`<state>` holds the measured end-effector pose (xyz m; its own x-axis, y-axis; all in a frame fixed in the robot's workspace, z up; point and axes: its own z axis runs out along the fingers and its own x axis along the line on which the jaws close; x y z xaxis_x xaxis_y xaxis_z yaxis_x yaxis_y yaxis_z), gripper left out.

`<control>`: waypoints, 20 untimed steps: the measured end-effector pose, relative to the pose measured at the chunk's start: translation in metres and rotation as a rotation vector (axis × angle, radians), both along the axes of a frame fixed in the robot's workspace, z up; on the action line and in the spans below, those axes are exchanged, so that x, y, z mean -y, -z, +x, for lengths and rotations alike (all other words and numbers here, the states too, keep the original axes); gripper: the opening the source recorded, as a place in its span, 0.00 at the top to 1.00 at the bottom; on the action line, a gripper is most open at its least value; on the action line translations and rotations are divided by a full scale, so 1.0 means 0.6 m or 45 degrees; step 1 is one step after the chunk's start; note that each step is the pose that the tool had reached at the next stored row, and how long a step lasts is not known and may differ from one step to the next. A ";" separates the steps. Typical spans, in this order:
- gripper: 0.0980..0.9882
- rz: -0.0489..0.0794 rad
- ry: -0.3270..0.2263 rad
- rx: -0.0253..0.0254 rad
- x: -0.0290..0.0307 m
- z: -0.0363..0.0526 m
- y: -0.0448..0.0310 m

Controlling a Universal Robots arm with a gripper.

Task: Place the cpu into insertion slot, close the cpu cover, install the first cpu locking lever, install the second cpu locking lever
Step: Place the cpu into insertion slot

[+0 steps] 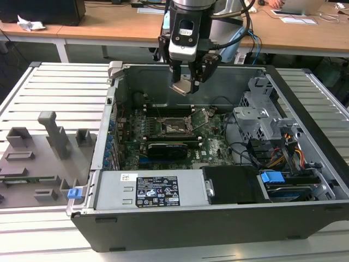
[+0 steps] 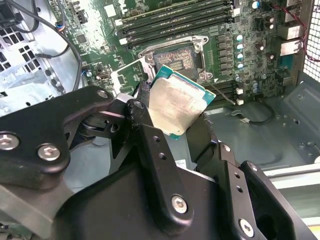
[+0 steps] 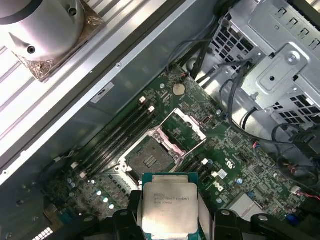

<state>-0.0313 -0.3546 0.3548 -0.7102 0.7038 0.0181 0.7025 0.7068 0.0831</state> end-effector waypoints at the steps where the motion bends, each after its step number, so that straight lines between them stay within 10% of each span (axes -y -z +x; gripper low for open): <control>1: 0.51 0.000 0.000 0.0000 0.0000 0.000 0.001; 20: 0.51 0.000 0.027 -0.0001 0.0000 0.000 0.009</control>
<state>-0.0314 -0.3546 0.3496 -0.6949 0.7189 0.0181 0.7176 0.6915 0.0830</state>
